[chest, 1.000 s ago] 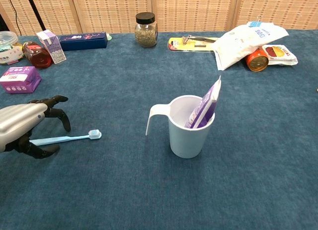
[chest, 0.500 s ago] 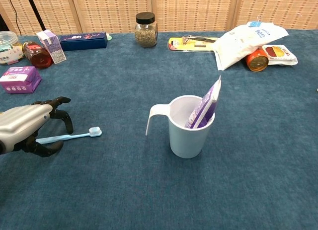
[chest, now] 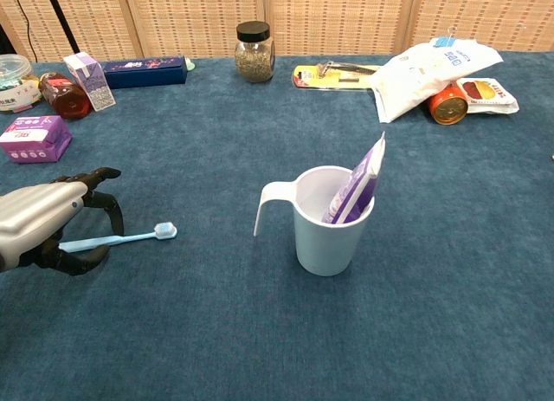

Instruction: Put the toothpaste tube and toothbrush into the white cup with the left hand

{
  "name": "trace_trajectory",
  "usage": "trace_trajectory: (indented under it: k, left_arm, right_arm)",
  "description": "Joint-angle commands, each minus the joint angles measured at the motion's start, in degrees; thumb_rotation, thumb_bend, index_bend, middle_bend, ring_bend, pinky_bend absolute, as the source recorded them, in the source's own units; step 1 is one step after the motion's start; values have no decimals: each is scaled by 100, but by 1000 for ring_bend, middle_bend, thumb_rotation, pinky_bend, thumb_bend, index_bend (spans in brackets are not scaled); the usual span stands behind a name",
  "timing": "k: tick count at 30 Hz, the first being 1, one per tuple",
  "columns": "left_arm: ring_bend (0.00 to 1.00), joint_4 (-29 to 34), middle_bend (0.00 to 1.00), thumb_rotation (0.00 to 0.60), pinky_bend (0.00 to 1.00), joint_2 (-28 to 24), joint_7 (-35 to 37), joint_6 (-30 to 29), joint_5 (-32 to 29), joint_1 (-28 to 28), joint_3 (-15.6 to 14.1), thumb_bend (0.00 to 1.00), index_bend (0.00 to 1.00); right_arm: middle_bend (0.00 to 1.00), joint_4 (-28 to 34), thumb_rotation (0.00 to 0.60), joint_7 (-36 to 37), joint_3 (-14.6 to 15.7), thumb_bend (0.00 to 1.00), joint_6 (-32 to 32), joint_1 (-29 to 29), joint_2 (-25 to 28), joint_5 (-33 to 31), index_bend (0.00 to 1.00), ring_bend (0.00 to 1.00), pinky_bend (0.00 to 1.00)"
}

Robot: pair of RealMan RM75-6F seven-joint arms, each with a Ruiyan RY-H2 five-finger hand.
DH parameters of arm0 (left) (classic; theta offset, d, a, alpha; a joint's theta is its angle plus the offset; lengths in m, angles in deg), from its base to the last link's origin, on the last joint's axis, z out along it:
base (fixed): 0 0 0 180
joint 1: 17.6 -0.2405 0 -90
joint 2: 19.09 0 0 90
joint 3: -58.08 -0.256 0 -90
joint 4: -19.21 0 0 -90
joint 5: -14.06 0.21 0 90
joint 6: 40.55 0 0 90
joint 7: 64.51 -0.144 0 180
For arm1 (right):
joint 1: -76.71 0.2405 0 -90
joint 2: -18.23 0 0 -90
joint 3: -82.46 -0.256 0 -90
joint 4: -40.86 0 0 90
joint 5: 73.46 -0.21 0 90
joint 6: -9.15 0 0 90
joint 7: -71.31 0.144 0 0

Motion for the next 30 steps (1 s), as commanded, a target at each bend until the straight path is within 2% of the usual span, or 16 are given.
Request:
trace_trajectory:
  k: [1, 30]
  left_arm:
    - [0, -20, 0, 600, 0, 37, -79, 20, -57, -10, 26, 436, 458]
    - [0, -227, 0, 600, 0, 168, -137, -62, 182, -94, 110, 478, 554]
  right_arm:
    - [0, 5, 600, 6, 10, 0, -20, 7, 5, 4, 0, 0, 0]
    - [0, 6, 600, 48, 30, 0, -42, 23, 18, 22, 0, 0, 0]
